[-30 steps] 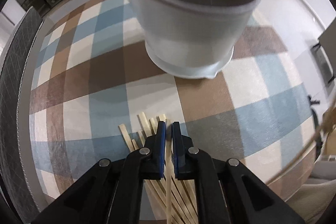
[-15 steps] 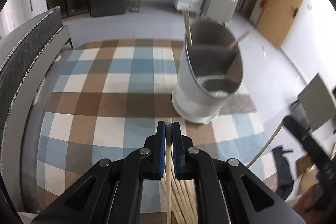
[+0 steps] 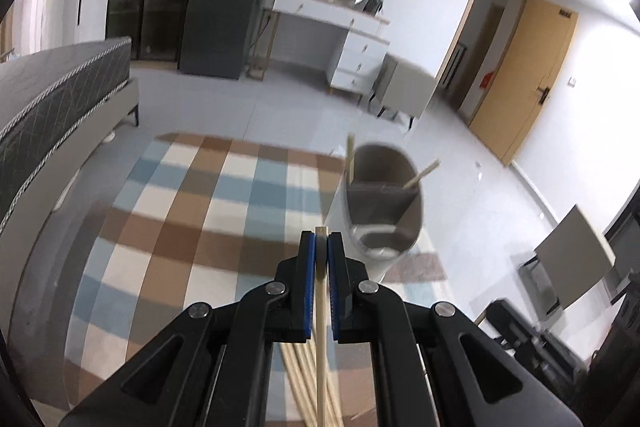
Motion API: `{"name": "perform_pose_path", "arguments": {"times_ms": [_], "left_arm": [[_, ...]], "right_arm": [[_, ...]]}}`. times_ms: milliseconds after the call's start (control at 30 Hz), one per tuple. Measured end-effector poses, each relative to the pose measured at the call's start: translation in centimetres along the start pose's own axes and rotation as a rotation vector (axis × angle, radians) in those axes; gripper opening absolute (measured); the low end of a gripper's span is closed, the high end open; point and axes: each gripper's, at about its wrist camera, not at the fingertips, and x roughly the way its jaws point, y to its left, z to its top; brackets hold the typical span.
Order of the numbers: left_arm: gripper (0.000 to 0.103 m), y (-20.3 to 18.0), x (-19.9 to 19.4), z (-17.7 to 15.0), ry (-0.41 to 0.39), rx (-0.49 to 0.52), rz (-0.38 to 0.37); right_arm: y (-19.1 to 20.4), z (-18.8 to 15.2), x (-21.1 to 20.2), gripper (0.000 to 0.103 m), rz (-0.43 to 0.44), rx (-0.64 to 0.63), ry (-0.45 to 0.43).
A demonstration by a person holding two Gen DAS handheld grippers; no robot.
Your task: Organize utensils
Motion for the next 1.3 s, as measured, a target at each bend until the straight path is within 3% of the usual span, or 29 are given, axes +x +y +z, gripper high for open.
{"name": "perform_pose_path", "arguments": {"times_ms": [300,500,700,900,1133,1300], "left_arm": [[0.002,-1.6,-1.1,5.9,-0.153,0.015,-0.096],[0.002,-2.7,-0.6,10.5,-0.253,0.027,-0.15],[0.002,-3.4,1.8,13.6,-0.344,0.052,-0.152],[0.002,-3.0,5.4,14.2,-0.382,0.071,-0.134],[0.002,-2.6,9.9,13.5,-0.363,0.081,-0.106],[0.002,-3.2,10.7,12.5,-0.353,0.11,-0.082]], "right_arm": [[1.2,4.1,-0.8,0.005,0.003,-0.074,-0.074],[1.1,9.8,-0.9,0.005,0.018,-0.131,-0.156],[1.6,15.8,0.7,0.005,0.031,-0.197,-0.222],[1.5,19.9,3.7,0.005,0.03,-0.232,-0.268],[-0.1,20.0,7.7,0.005,0.026,-0.191,-0.252],[-1.7,18.4,9.9,0.005,0.022,-0.142,-0.223]]}}
